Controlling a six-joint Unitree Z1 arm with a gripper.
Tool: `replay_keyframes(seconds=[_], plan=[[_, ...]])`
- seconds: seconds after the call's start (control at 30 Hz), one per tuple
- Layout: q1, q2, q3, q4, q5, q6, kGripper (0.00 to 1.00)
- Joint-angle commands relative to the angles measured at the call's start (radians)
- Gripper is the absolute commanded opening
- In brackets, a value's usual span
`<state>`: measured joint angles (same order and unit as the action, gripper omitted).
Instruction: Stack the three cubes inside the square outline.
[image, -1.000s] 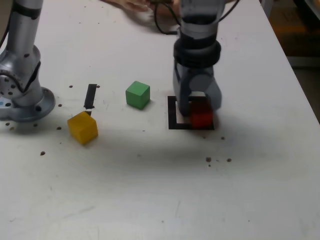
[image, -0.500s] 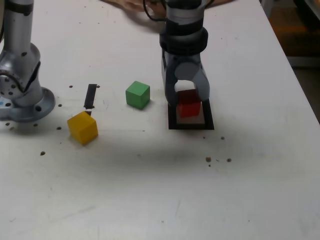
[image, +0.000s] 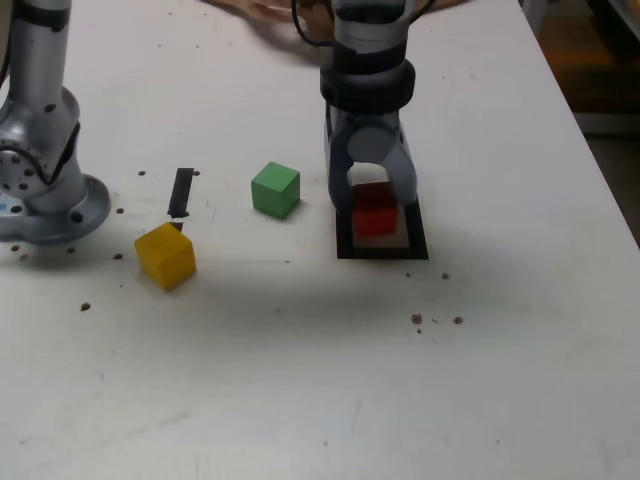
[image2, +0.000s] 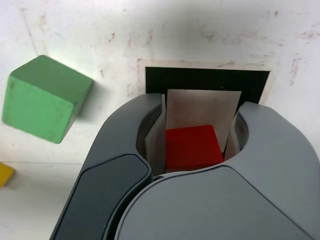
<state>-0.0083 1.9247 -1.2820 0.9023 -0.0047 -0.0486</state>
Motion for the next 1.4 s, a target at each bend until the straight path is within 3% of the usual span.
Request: replay_keyframes(seconds=[0.0,0.67,0.97,1.2,1.37], plan=[[0.003,0.002,0.005,-0.009,0.002,0.001,0.09],[0.014,0.011,0.040,-0.045,0.000,0.000,0.47],[0.014,0.011,0.057,-0.068,-0.009,0.006,0.73],[0.014,-0.001,0.071,-0.083,-0.011,0.010,0.82],[0.014,-0.041,0.068,-0.088,0.017,0.010,0.84]])
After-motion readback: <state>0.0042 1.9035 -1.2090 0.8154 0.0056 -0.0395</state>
